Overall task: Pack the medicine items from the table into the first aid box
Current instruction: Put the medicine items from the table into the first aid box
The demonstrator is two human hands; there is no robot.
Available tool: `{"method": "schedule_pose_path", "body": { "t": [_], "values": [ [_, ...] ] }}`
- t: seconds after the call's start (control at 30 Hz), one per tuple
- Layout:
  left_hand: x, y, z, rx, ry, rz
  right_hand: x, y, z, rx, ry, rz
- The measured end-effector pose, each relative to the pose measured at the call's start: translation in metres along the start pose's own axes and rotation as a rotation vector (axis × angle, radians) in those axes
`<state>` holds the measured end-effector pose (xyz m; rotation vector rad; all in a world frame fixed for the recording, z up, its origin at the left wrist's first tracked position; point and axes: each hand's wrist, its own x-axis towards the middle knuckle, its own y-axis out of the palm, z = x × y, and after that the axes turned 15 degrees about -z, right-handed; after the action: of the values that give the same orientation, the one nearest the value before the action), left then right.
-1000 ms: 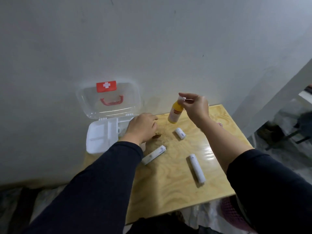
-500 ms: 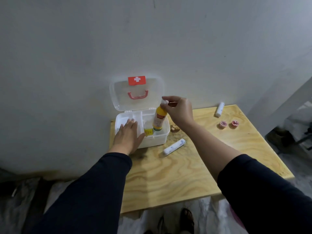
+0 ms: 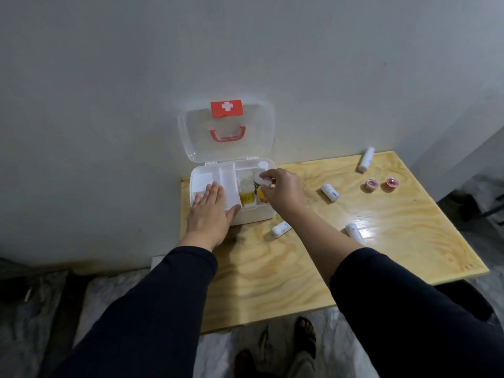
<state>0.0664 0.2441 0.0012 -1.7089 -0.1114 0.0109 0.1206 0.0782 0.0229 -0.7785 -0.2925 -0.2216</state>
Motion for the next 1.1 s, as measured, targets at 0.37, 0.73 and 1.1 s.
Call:
{"method": "schedule_pose_path", "body": {
  "t": [0.37,0.73,1.1],
  "values": [
    [0.000,-0.001,0.000,0.033,0.006,0.015,-0.001,-0.016,-0.007,0.034,0.104,-0.044],
    [0.000,0.006,0.001,0.056,0.019,-0.016,-0.037,-0.085,-0.098,-0.318,0.392,-0.098],
    [0.000,0.008,0.002,0.085,0.026,-0.034,-0.075,-0.090,-0.140,-0.422,0.546,-0.094]
  ]
}}
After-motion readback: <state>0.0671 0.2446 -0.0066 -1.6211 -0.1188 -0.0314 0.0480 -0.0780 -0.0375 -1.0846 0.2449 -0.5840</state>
